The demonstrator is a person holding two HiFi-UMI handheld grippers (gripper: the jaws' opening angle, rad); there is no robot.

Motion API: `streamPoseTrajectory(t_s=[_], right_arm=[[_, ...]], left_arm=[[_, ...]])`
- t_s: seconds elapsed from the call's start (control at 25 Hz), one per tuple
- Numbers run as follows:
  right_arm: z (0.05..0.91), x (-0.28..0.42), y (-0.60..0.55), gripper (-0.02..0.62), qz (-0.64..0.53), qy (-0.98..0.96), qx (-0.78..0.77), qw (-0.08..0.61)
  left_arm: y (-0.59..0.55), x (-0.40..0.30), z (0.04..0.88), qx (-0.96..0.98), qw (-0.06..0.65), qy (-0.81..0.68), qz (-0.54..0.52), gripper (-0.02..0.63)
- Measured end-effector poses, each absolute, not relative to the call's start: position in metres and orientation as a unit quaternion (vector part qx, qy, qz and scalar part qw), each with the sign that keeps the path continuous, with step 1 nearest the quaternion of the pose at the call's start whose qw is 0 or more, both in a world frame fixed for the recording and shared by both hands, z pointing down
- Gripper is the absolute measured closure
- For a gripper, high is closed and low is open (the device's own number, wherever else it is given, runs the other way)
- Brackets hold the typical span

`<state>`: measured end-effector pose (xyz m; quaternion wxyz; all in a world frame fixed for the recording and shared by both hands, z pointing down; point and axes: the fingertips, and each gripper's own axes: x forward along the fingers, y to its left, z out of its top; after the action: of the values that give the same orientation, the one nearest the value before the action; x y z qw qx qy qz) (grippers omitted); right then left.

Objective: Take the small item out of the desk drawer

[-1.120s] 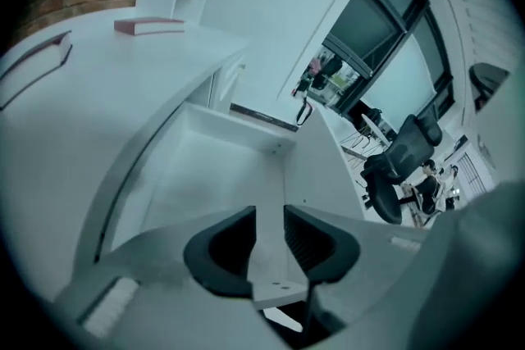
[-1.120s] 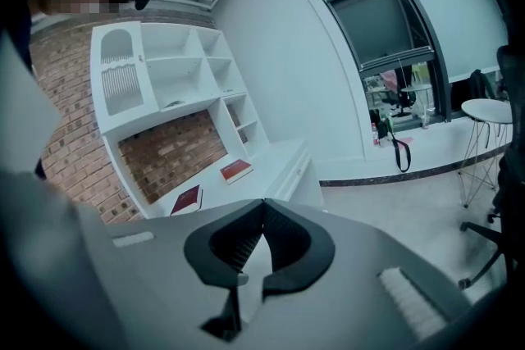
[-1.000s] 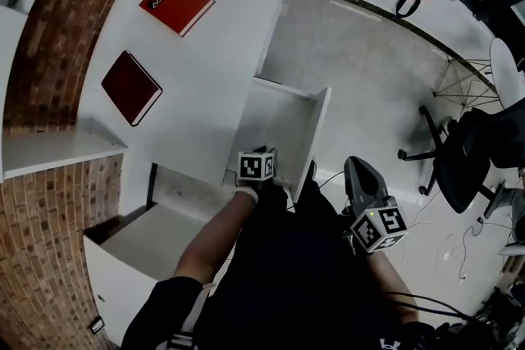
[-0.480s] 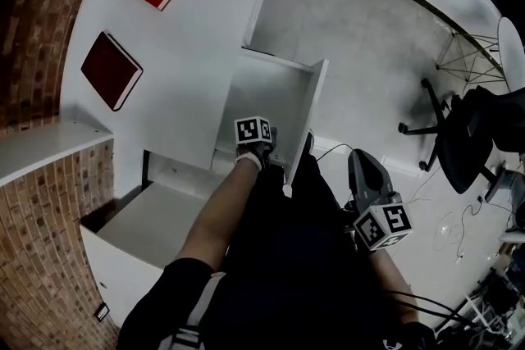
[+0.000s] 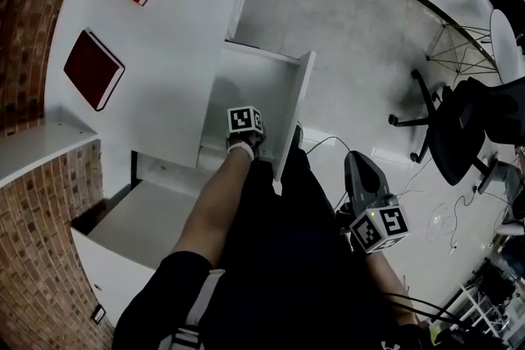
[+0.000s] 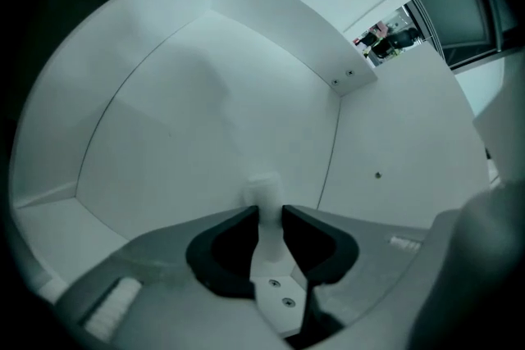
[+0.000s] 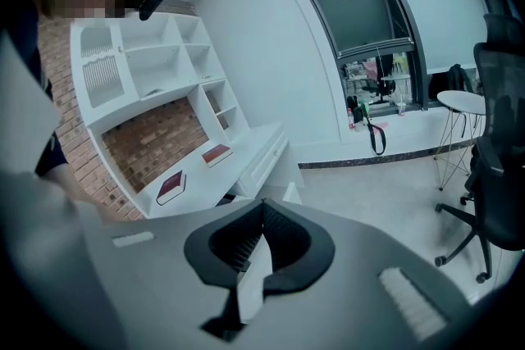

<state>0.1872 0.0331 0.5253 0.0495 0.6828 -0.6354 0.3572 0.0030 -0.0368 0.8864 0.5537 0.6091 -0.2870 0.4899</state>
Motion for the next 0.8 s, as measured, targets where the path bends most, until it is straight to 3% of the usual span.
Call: streamPoseTrajectory(t_s=[0.8], right_arm=[[0.505, 0.15, -0.005, 0.592, 0.333, -0.706, 0.623, 0.046]], left_arm=[[-0.07, 0.02, 0.761, 0.767, 0.445, -0.251, 0.388, 0.536]])
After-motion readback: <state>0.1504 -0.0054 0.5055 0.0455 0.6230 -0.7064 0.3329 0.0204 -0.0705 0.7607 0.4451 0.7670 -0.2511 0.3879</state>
